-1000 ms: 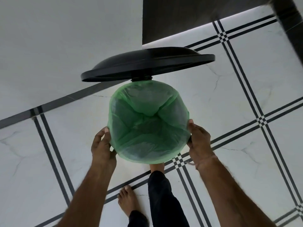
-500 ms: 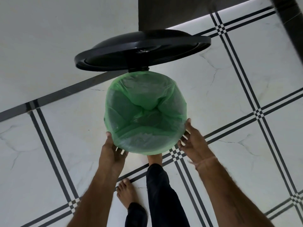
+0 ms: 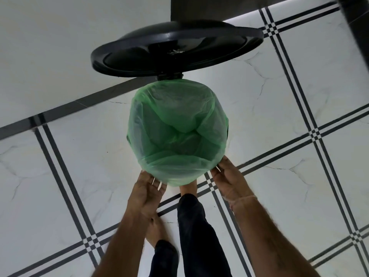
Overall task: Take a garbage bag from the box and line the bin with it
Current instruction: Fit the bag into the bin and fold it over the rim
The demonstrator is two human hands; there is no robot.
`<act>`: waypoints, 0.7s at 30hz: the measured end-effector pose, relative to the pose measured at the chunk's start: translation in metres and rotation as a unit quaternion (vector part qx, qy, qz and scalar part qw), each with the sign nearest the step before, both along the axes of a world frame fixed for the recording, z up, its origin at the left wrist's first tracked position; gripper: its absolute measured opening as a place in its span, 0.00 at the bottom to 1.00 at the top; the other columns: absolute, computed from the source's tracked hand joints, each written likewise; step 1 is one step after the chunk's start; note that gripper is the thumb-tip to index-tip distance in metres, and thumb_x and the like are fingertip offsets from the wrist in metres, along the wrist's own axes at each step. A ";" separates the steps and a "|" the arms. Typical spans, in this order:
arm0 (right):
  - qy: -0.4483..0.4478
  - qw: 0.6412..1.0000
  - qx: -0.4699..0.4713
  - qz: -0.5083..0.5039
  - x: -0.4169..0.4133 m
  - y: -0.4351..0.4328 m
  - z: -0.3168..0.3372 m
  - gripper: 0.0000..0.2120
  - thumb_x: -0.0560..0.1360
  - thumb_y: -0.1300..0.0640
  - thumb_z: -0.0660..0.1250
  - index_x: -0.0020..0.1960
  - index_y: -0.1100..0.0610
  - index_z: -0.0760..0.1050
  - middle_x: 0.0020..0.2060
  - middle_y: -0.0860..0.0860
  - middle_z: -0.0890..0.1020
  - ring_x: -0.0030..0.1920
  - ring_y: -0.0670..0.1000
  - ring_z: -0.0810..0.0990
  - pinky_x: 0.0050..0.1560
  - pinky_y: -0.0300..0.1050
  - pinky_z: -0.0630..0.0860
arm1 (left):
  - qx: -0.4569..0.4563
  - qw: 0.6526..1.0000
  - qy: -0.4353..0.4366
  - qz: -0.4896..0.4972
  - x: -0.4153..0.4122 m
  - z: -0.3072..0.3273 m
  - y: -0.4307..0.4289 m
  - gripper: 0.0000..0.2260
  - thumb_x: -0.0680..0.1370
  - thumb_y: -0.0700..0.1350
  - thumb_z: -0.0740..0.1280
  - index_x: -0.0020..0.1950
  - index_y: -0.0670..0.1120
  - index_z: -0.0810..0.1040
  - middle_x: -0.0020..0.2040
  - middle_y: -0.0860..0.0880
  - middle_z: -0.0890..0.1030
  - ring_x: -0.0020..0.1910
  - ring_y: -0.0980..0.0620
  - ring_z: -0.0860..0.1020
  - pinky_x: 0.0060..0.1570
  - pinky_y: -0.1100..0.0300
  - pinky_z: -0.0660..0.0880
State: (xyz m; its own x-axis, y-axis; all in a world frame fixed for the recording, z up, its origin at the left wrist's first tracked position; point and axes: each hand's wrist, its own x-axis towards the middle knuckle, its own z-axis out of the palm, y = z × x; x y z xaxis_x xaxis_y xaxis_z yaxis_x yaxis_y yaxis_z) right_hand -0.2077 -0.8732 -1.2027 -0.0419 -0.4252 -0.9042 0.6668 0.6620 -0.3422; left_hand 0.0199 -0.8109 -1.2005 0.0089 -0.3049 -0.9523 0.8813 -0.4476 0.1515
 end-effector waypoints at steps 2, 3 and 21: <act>0.004 0.999 0.037 0.026 0.002 0.002 0.003 0.09 0.80 0.69 0.65 0.51 0.59 0.81 0.47 0.54 0.86 0.41 0.49 0.84 0.37 0.41 0.84 | 0.024 1.000 0.012 0.009 -0.005 -0.001 0.001 0.09 0.84 0.38 0.62 0.48 0.47 0.80 0.38 0.53 0.84 0.34 0.57 0.81 0.34 0.64 0.80; 0.013 0.997 0.062 0.038 0.004 0.001 0.005 0.08 0.81 0.67 0.65 0.50 0.58 0.80 0.45 0.53 0.84 0.36 0.47 0.80 0.29 0.38 0.78 | 0.035 0.999 0.010 0.012 -0.006 -0.001 -0.002 0.10 0.84 0.38 0.62 0.47 0.46 0.79 0.36 0.53 0.83 0.30 0.58 0.79 0.29 0.67 0.77; -0.032 0.998 0.038 -0.025 0.001 -0.011 0.027 0.12 0.83 0.53 0.65 0.56 0.62 0.80 0.46 0.57 0.87 0.51 0.54 0.85 0.51 0.48 0.85 | -0.041 0.993 -0.041 0.106 0.000 0.017 -0.015 0.14 0.81 0.55 0.67 0.51 0.45 0.82 0.44 0.51 0.87 0.48 0.53 0.86 0.53 0.55 0.84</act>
State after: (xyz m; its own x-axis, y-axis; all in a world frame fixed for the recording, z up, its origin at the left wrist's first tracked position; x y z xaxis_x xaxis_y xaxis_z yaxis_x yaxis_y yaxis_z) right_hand -0.2068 -0.8840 -1.1760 -0.0030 -0.3534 -0.9355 0.7191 0.6493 -0.2476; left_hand 0.0195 -0.8256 -1.1835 0.1585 -0.3633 -0.9181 0.9375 -0.2362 0.2553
